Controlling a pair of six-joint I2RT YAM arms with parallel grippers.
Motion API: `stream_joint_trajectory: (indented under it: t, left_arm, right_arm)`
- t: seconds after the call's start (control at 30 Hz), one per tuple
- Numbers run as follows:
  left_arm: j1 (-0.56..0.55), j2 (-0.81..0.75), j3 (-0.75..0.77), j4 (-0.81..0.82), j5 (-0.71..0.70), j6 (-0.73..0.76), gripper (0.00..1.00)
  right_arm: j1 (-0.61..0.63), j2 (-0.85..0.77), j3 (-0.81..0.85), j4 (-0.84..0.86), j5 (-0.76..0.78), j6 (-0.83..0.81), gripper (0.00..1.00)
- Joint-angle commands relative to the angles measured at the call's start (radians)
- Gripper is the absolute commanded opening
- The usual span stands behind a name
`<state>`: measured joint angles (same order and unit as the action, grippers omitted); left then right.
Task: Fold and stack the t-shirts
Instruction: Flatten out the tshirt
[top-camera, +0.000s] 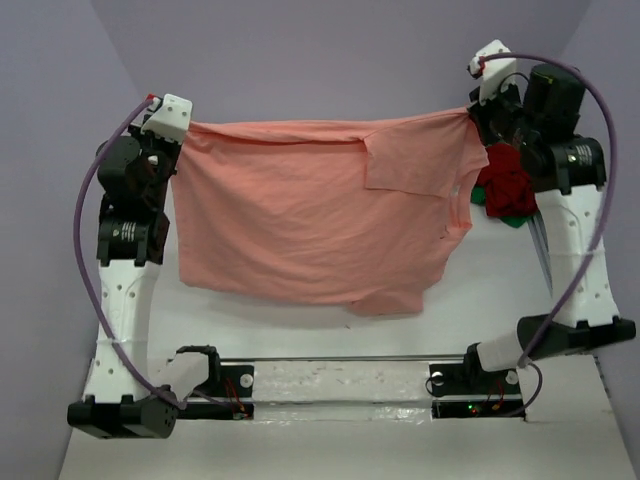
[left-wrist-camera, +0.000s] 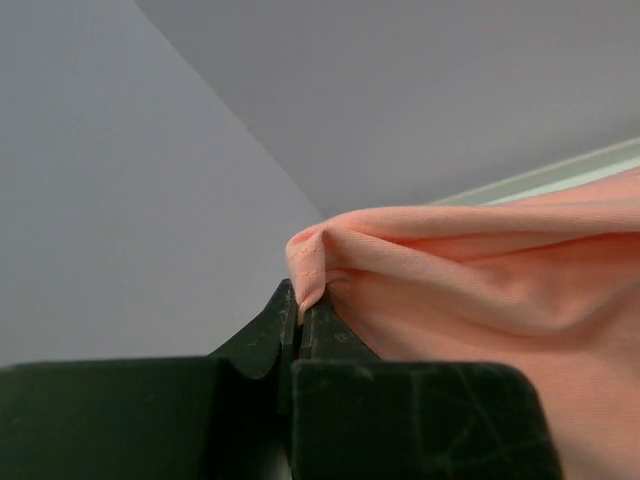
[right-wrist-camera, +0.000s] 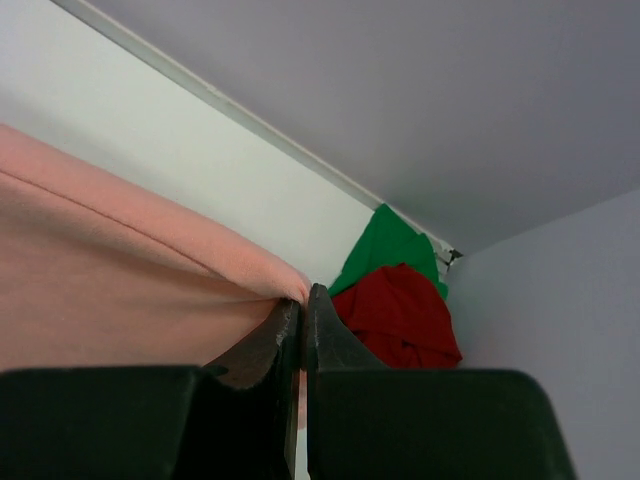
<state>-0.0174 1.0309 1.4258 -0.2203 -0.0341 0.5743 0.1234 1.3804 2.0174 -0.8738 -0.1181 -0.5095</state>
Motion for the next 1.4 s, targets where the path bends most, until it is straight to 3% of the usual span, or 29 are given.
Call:
stream_joint_trajectory:
  t: [0.0,0.23,0.4,0.5,0.73,0.97,1.1,1.2,1.37]
  left_arm:
    - [0.01,0.087,-0.106,0.168,-0.018,-0.007,0.0]
    - [0.01,0.251,-0.122,0.328,-0.093,-0.024,0.0]
    - [0.01,0.36,0.044,0.334,-0.113,-0.045,0.0]
    - [0.01,0.382,0.152,0.314,-0.115,-0.054,0.0]
    - [0.01,0.275,0.157,0.259,-0.104,-0.06,0.0]
    - [0.01,-0.023,-0.22,0.222,-0.072,-0.038,0.0]
    - [0.053,-0.279,-0.363,0.104,-0.009,-0.043,0.0]
    - [0.091,-0.365,-0.328,0.018,0.029,-0.076,0.0]
    - [0.106,-0.329,-0.111,-0.036,0.121,-0.111,0.0]
  right_arm:
    - [-0.014,0.144,-0.011,0.147,0.044,0.0,0.0]
    - [-0.024,0.44,0.147,0.213,0.066,0.025,0.0]
    - [-0.024,0.589,0.407,0.211,0.077,0.022,0.0]
    - [-0.024,0.588,0.466,0.207,0.074,0.023,0.0]
    - [-0.024,0.399,0.357,0.21,0.049,0.032,0.0]
    - [-0.024,-0.022,-0.104,0.242,0.017,0.054,0.0]
    - [-0.024,-0.257,-0.304,0.23,0.029,0.066,0.0]
    - [-0.036,-0.369,-0.312,0.182,0.032,0.069,0.0]
    - [-0.096,-0.344,-0.178,0.164,0.011,0.098,0.0]
